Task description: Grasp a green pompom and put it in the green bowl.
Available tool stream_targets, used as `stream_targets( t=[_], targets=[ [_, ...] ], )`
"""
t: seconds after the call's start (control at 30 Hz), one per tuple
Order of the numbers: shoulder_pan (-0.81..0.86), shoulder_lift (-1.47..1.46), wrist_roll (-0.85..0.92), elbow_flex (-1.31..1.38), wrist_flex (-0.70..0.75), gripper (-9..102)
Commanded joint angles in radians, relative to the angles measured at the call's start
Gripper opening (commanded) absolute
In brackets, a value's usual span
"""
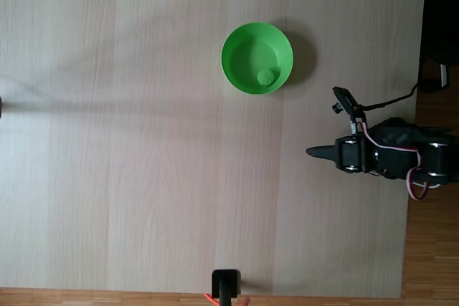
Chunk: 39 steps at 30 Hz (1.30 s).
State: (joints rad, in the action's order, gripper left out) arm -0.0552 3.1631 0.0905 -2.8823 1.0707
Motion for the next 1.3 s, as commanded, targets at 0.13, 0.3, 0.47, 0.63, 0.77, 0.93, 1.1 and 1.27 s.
stream_targets(
  t=[0.13,0.3,0.47,0.63,0.77,0.93,1.1,1.27],
  targets=[
    [-0.012,0.008,-0.005,-0.005,0.000,0],
    [-0.012,0.008,-0.005,-0.011,-0.002,0],
    [-0.012,0.006,-0.012,-0.012,0.002,0],
    [-0.012,0.006,-0.009,-0.026,0.002,0],
    [-0.014,0.011,-0.005,-0.040,0.000,0],
    [-0.014,0.115,-0.005,-0.097,0.000,0],
    [-0.014,0.187,-0.005,-0.155,0.002,0],
    [-0.014,0.189,-0.005,-0.160,0.002,0]
  ],
)
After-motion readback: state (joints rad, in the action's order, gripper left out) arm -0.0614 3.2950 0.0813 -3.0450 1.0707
